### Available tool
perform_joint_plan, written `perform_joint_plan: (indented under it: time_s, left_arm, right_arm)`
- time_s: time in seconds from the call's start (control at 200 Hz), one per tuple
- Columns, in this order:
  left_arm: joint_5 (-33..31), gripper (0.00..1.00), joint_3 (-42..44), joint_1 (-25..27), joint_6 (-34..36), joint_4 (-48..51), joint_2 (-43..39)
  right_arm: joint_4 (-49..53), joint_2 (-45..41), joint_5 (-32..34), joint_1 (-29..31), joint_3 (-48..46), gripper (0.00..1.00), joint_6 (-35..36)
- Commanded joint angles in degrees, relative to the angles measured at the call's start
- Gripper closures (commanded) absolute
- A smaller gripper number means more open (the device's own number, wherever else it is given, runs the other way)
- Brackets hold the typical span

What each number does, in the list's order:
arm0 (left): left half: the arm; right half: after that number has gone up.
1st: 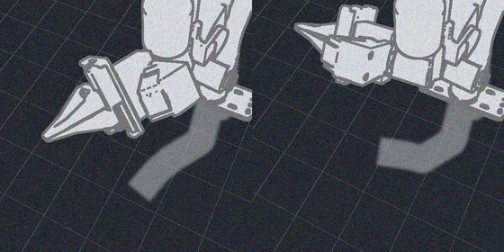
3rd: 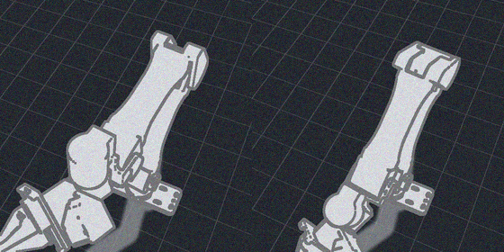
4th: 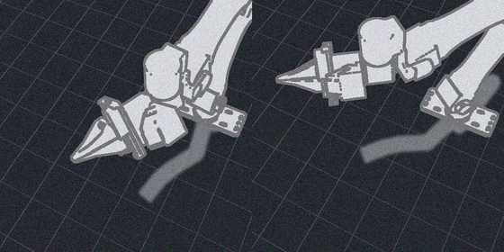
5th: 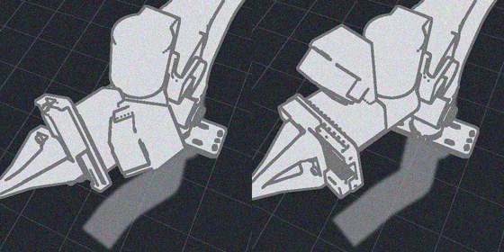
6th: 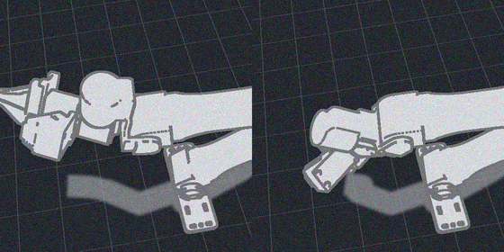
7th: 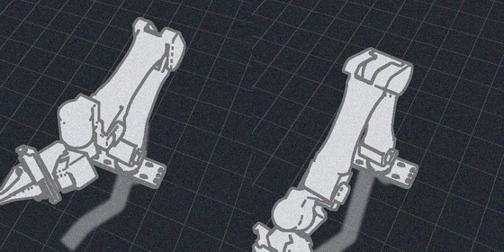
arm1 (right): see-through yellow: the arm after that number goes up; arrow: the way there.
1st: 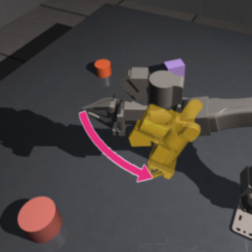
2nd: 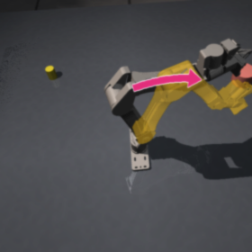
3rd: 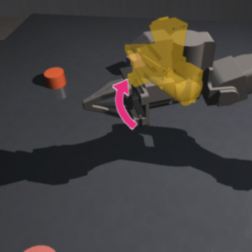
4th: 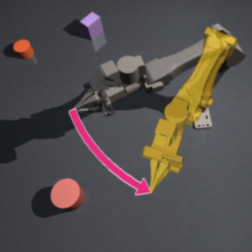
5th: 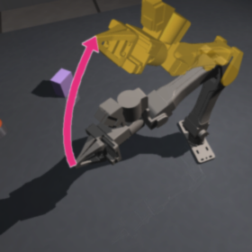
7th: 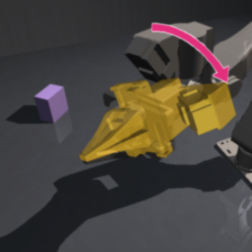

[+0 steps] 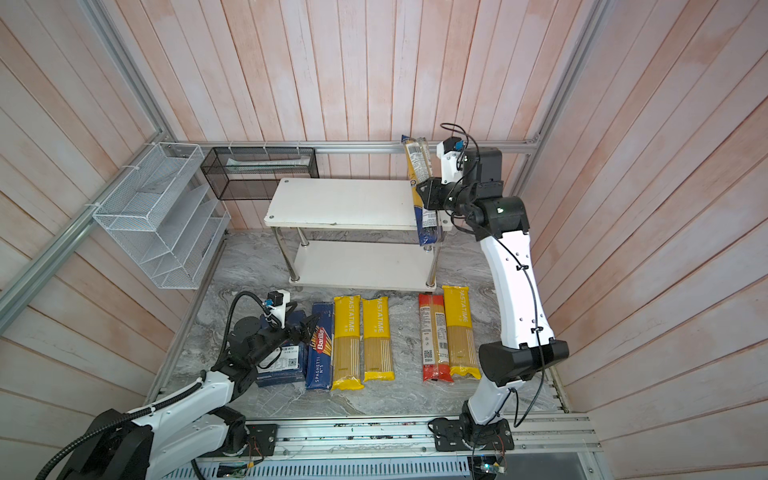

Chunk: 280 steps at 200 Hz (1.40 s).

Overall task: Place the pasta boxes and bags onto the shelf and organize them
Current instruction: 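Carry the held spaghetti bag up toward the top of the white shelf, then tilt the held spaghetti bag down onto the top shelf's far corner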

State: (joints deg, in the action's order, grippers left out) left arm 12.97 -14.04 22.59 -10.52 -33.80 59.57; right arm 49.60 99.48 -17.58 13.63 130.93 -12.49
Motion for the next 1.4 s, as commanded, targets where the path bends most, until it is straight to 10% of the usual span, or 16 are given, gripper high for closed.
perform_joint_plan:
  time_s: [0.0, 1.395]
  left_arm:
    - [-1.0, 0.0, -0.8, 0.3, 1.2, 0.1, -0.9]
    - [-1.2, 0.0, -0.6, 0.5, 1.2, 0.5, -2.3]
  right_arm:
    - [-5.7, 0.3, -2.1, -0.7, 4.4, 1.0, -1.2]
    - [-15.4, -1.5, 2.6, -4.8, -9.9, 0.93, -7.7]
